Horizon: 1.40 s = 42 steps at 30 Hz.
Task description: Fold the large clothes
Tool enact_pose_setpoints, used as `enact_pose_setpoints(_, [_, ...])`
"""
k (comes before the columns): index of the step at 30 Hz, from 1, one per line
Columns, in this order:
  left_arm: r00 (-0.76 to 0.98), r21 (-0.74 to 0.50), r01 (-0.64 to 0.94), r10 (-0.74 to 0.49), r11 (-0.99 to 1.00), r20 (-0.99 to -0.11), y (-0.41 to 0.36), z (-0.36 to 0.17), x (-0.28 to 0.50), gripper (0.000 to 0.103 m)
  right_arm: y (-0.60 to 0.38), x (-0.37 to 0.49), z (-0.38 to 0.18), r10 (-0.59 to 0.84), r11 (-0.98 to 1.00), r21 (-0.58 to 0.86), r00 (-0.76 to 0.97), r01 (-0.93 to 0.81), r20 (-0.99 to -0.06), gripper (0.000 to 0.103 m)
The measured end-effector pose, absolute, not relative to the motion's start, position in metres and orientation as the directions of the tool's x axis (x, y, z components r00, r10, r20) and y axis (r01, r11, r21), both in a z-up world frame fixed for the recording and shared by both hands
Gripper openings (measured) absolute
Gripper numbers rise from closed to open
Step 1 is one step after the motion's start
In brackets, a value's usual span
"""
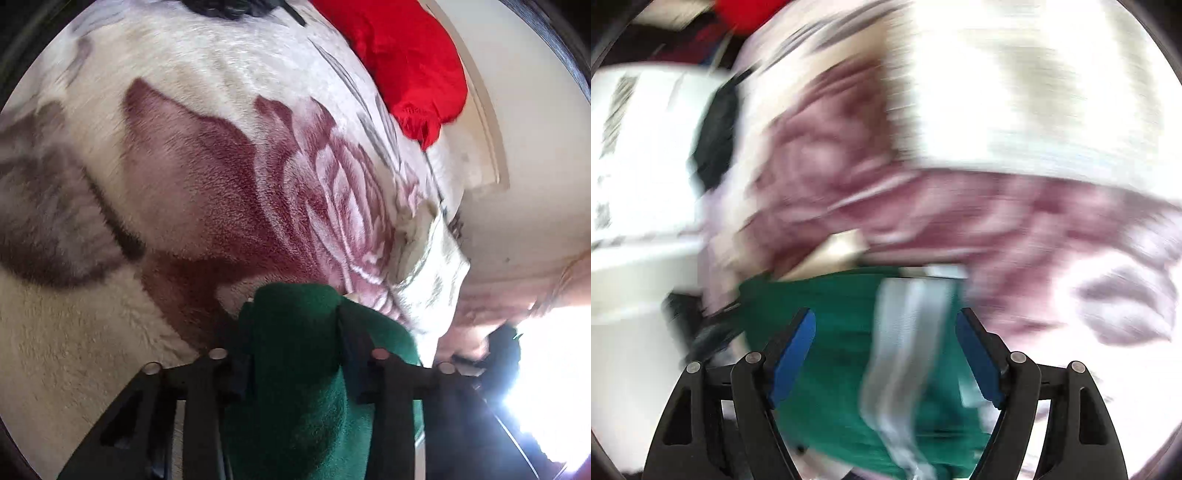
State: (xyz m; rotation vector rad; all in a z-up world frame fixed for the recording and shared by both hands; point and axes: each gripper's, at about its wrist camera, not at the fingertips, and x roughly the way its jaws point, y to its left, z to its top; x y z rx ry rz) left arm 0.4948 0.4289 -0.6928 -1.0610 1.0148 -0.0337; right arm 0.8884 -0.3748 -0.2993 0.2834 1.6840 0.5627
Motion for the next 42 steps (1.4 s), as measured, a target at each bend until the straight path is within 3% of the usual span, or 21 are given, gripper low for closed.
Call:
enact_pose_setpoints(3, [0.578, -0.731, -0.440, -0.458, 0.521, -0.675, 0.430, -0.691, 0.493, 0.030, -0.405, 0.874, -0.334, 0.540, 0.826, 0.563, -0.308, 0.015, -0.783, 0.080])
enact_pose_setpoints(5, [0.572, -0.716, -0.437, -0.446, 0.544, -0.688, 0.426, -0.684, 0.495, 0.030, -0.392, 0.856, -0.359, 0.651, 0.727, 0.681, -0.404, 0.087, -0.643, 0.078])
enact_pose_setpoints(6, [0.570, -0.711, -0.434, -0.442, 0.553, -0.693, 0.425, -0.682, 0.497, 0.030, -0.382, 0.846, -0.367, 0.670, 0.701, 0.709, -0.408, 0.073, -0.621, 0.047])
enact_pose_setpoints(7, [0.566, -0.708, -0.427, -0.445, 0.562, -0.694, 0.423, -0.680, 0.498, 0.030, -0.376, 0.839, -0.363, 0.678, 0.684, 0.729, -0.380, 0.013, -0.629, 0.008])
enact_pose_setpoints(8, [0.555, -0.707, -0.420, -0.456, 0.569, -0.696, 0.423, -0.679, 0.499, 0.032, -0.368, 0.834, -0.355, 0.639, 0.709, 0.701, -0.348, -0.078, -0.686, 0.003])
enact_pose_setpoints(10, [0.518, -0.706, -0.423, -0.488, 0.567, -0.702, 0.423, -0.680, 0.503, 0.045, -0.376, 0.837, -0.351, 0.593, 0.766, 0.637, -0.290, -0.084, -0.751, 0.002])
enact_pose_setpoints(12, [0.508, -0.703, -0.427, -0.493, 0.568, -0.706, 0.423, -0.675, 0.503, 0.047, -0.394, 0.850, -0.361, 0.559, 0.813, 0.582, -0.253, -0.018, -0.789, 0.002])
enact_pose_setpoints(14, [0.495, -0.667, -0.442, -0.457, 0.600, -0.739, 0.424, -0.662, 0.497, 0.051, -0.391, 0.850, -0.364, 0.584, 0.790, 0.612, -0.287, -0.012, -0.759, 0.003])
enact_pose_setpoints(16, [0.513, -0.659, -0.442, -0.431, 0.608, -0.742, 0.425, -0.645, 0.483, 0.051, -0.386, 0.844, -0.353, 0.581, 0.772, 0.631, -0.317, -0.078, -0.750, 0.018])
enact_pose_setpoints(18, [0.536, -0.666, -0.438, -0.419, 0.604, -0.733, 0.423, -0.635, 0.468, 0.063, -0.391, 0.832, -0.336, 0.529, 0.794, 0.590, -0.315, -0.144, -0.788, 0.066])
enact_pose_setpoints(19, [0.548, -0.664, -0.436, -0.406, 0.607, -0.731, 0.420, -0.626, 0.455, 0.077, -0.402, 0.823, -0.324, 0.536, 0.791, 0.592, -0.291, -0.155, -0.793, 0.073])
enact_pose_setpoints(21, [0.552, -0.642, -0.448, -0.372, 0.622, -0.746, 0.414, -0.619, 0.436, 0.079, -0.418, 0.800, -0.318, 0.544, 0.784, 0.599, -0.285, -0.163, -0.789, 0.081])
enact_pose_setpoints(26, [0.512, -0.559, -0.511, -0.292, 0.653, -0.808, 0.390, -0.623, 0.390, 0.079, -0.413, 0.755, -0.368, 0.510, 0.801, 0.585, -0.369, -0.126, -0.777, 0.080])
enact_pose_setpoints(28, [0.502, -0.570, -0.532, -0.310, 0.626, -0.808, 0.382, -0.634, 0.376, 0.079, -0.397, 0.741, -0.380, 0.501, 0.797, 0.580, -0.351, -0.170, -0.791, 0.040])
enact_pose_setpoints(29, [0.501, -0.574, -0.538, -0.313, 0.618, -0.807, 0.381, -0.636, 0.371, 0.079, -0.387, 0.735, -0.387, 0.519, 0.780, 0.606, -0.379, -0.157, -0.766, 0.023])
enact_pose_setpoints(30, [0.506, -0.582, -0.538, -0.318, 0.610, -0.802, 0.379, -0.638, 0.366, 0.079, -0.391, 0.733, -0.390, 0.578, 0.758, 0.649, -0.399, -0.060, -0.712, 0.015])
enact_pose_setpoints(33, [0.518, -0.600, -0.536, -0.329, 0.594, -0.789, 0.377, -0.640, 0.354, 0.079, -0.414, 0.730, -0.392, 0.912, 0.374, 0.856, -0.310, 0.358, -0.269, 0.012])
enact_pose_setpoints(34, [0.517, -0.600, -0.541, -0.329, 0.590, -0.790, 0.377, -0.641, 0.351, 0.079, -0.429, 0.732, -0.388, 0.951, 0.278, 0.879, -0.240, 0.387, -0.195, 0.012])
enact_pose_setpoints(37, [0.515, -0.597, -0.572, -0.321, 0.563, -0.795, 0.379, -0.646, 0.341, 0.079, -0.477, 0.729, -0.428, 0.884, 0.467, 0.767, -0.218, 0.440, -0.414, 0.012])
enact_pose_setpoints(40, [0.509, -0.594, -0.572, -0.323, 0.566, -0.798, 0.375, -0.646, 0.335, 0.079, -0.491, 0.723, -0.443, 0.860, 0.511, 0.743, -0.247, 0.432, -0.447, 0.015])
enact_pose_setpoints(42, [0.514, -0.611, -0.551, -0.346, 0.568, -0.785, 0.370, -0.647, 0.334, 0.079, -0.481, 0.728, -0.424, 0.848, 0.529, 0.769, -0.265, 0.359, -0.459, 0.045])
